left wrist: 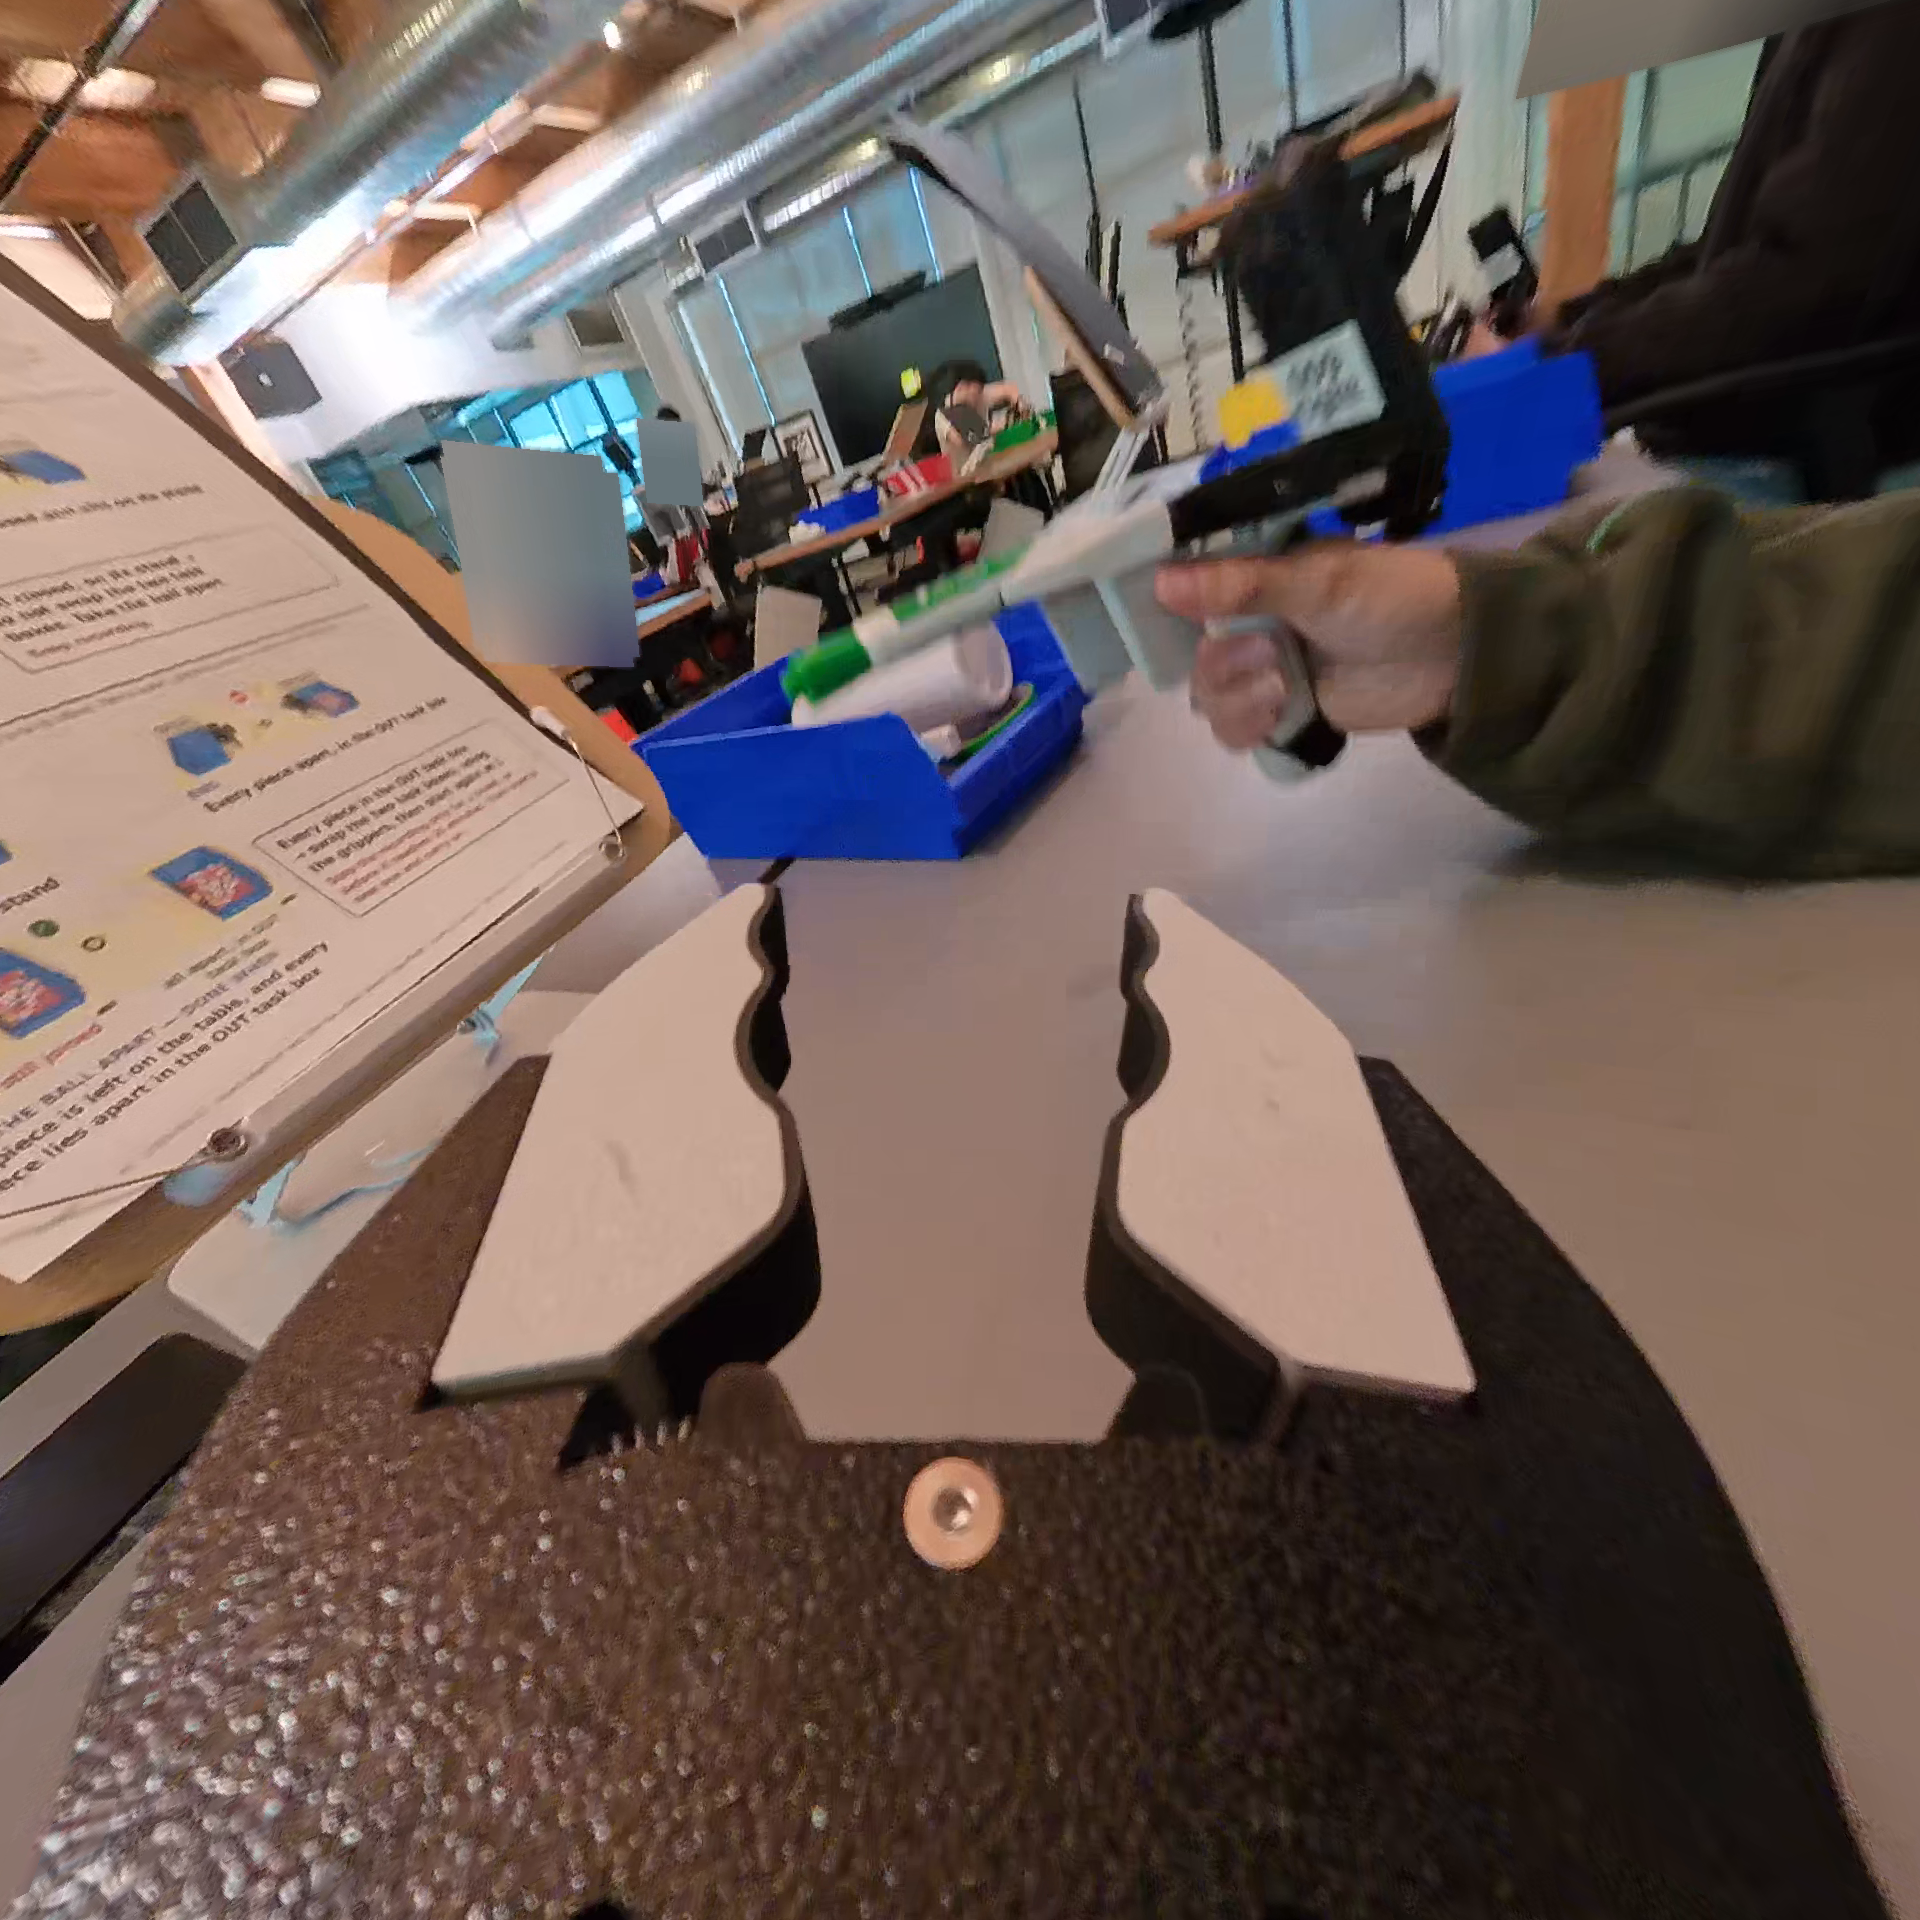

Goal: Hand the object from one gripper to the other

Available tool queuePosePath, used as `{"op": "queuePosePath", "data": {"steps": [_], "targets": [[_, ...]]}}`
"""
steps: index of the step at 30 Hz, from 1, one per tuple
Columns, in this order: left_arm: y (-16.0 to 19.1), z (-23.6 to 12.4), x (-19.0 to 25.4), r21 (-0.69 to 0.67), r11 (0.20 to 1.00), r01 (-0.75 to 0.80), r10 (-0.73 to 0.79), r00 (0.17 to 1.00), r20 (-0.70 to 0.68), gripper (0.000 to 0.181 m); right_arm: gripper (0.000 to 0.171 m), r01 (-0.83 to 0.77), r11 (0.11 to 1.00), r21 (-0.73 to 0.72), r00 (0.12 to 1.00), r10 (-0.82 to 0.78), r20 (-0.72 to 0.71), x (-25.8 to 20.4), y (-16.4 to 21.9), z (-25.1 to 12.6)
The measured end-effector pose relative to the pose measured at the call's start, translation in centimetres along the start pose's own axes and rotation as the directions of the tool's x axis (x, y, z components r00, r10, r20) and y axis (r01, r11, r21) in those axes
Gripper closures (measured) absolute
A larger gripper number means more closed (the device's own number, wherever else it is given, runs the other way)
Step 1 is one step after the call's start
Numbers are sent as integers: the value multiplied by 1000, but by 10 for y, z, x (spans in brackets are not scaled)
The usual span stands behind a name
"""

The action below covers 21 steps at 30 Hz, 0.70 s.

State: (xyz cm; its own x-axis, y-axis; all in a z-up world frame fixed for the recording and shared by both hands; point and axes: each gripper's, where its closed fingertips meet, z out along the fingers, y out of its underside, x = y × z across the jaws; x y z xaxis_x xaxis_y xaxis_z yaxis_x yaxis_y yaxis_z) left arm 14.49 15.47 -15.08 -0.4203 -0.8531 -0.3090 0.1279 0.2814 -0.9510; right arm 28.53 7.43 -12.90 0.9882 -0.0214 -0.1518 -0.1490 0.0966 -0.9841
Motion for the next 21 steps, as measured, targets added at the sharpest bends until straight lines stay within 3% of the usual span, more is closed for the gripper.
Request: {"op": "queuePosePath", "data": {"steps": [1, 4, 7, 10, 13, 21], "targets": [[4, 2, 2, -25, 1000, -8, 8, 1000, -5, 121, 151, 83, 996, 18, 986, -80, -146, 26, -9, -12], [13, 7, 6, -75, 997, -30, 28, 999, -16, 123, 151, 200, 978, -58, 843, -202, -499, 103, -19, -47], [18, 10, 8, -95, 995, -34, 32, 999, -23, 124, 150, 202, 961, -188, 696, -276, -663, 167, -14, -64], [20, 11, 8, -92, 995, -25, 23, 1000, -20, 125, 150, 189, 939, -286, 574, -342, -744, 222, -7, -73], [22, 9, 6, -91, 996, -12, 10, 1000, -18, 126, 150, 150, 945, -291, 536, -325, -779, 254, -1, -72], [23, 10, 6, -81, 996, 25, -27, 999, -27, 128, 150, 41, 896, -442, 531, -395, -750, 293, 35, -59]]}}
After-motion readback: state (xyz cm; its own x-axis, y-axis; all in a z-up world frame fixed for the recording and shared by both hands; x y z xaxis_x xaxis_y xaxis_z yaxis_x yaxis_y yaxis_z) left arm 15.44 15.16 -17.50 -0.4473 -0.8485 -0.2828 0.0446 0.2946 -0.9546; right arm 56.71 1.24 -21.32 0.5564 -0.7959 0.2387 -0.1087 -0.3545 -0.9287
